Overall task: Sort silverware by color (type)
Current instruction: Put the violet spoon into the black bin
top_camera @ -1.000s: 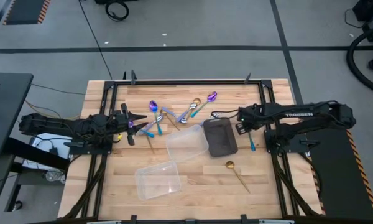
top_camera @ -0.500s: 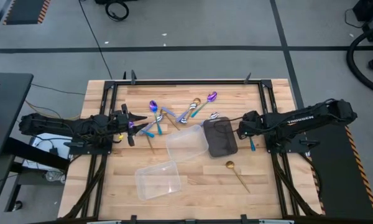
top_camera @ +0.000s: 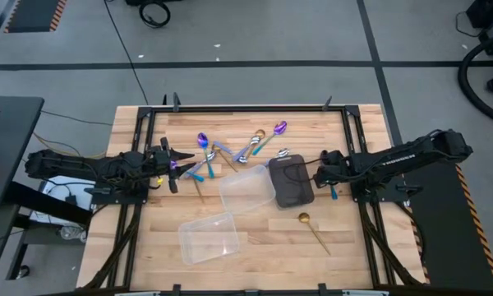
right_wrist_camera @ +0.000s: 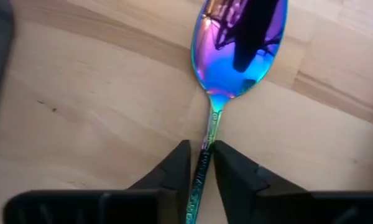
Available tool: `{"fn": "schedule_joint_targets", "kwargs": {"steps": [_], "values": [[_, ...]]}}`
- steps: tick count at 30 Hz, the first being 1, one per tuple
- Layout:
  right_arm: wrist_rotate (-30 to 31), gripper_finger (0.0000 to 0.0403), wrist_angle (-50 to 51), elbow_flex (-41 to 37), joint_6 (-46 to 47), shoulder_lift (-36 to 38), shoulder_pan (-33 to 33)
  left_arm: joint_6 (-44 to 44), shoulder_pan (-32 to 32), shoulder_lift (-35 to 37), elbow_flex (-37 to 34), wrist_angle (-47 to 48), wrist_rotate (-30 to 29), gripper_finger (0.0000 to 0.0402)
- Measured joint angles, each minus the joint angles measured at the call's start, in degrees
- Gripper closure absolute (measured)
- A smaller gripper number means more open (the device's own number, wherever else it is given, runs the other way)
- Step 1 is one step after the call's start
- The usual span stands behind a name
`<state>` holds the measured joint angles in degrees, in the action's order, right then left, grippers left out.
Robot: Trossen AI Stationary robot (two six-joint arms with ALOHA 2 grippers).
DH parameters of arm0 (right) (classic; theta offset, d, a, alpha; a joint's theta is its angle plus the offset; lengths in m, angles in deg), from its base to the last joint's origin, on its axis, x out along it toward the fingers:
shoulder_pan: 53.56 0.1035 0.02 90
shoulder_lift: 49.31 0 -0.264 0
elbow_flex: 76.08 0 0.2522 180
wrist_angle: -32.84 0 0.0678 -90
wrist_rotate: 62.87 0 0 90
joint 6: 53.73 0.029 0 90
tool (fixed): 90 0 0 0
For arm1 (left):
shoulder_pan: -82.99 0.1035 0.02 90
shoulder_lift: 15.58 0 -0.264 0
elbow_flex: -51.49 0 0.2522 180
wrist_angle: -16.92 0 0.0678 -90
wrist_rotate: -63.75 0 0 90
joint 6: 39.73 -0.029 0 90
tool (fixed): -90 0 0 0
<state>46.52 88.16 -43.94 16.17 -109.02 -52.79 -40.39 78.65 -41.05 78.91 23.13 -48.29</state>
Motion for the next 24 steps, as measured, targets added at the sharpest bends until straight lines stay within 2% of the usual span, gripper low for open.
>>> {"fn": "schedule_joint_targets", "kwargs": {"steps": [6, 14, 24], "values": [[-0.1, 0.0388, 0.0, -0.2, 2.1, 0.0, 0.0, 0.0, 0.0, 0.0, 0.0, -0.2, 0.0, 0.0258], [-1.4, 0.0389, 4.4, 3.1, 1.8, -0.3, -0.2, 0.0, 0.0, 0.0, 0.0, -0.2, 2.0, 0.0258], [0.4, 0.0389, 8.2, 10.5, -4.1, -0.2, -2.8, 0.0, 0.0, 0.0, 0.0, -0.3, 2.0, 0.0258]]}}
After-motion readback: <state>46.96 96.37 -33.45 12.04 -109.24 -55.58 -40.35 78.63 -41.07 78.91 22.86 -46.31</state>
